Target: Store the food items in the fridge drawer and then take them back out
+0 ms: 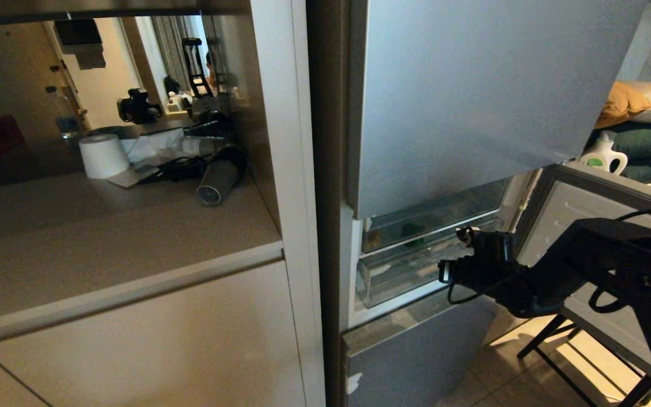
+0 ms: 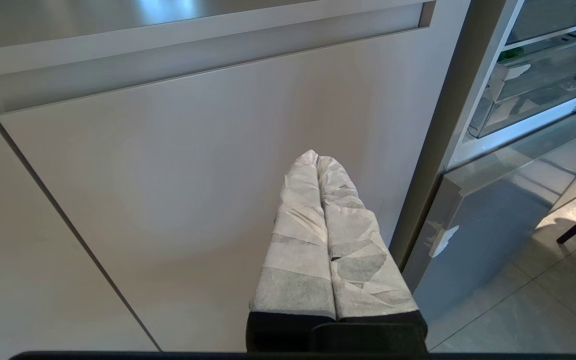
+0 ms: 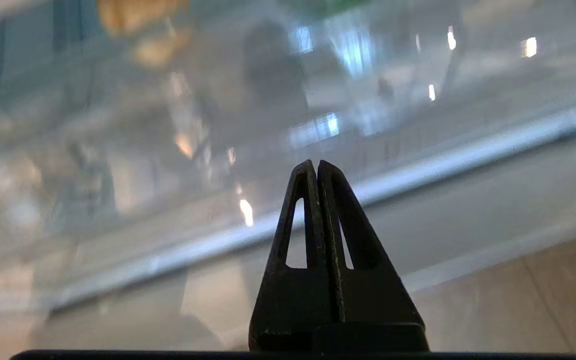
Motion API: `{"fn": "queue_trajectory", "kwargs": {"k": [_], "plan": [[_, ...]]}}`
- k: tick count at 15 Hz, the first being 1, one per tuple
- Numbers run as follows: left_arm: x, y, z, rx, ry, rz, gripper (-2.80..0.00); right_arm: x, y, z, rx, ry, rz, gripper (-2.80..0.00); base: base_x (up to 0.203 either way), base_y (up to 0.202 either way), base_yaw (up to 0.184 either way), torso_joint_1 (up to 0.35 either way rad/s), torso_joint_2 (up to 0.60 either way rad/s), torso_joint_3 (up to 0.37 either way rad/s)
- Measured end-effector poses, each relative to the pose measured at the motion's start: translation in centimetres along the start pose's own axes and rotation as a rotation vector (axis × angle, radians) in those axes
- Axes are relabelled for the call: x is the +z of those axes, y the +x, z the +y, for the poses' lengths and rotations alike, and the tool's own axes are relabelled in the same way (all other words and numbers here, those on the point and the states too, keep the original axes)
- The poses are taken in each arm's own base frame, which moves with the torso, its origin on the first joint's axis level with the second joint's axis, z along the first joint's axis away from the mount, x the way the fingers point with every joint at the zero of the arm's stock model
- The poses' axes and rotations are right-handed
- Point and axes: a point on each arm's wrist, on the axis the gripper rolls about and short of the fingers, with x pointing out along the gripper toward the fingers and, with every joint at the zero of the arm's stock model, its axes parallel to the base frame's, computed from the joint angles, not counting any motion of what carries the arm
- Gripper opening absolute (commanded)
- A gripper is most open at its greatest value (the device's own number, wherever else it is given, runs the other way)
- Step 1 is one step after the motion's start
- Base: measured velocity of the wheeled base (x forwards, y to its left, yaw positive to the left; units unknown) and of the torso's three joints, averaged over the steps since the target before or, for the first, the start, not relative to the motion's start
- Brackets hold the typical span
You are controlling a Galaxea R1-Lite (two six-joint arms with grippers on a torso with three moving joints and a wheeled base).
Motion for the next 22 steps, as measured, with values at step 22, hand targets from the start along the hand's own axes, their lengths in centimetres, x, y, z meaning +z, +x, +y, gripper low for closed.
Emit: {"fn": "queue_trajectory", "kwargs": {"k": [22], "plan": [[0.0, 0.0, 0.0, 0.0, 0.0, 0.0, -2.8, -5.3, -39.3, 2.3, -0.242, 0.04, -0.019, -2.8, 0.0, 0.0, 0.0, 0.0, 0.0, 0.0]]}}
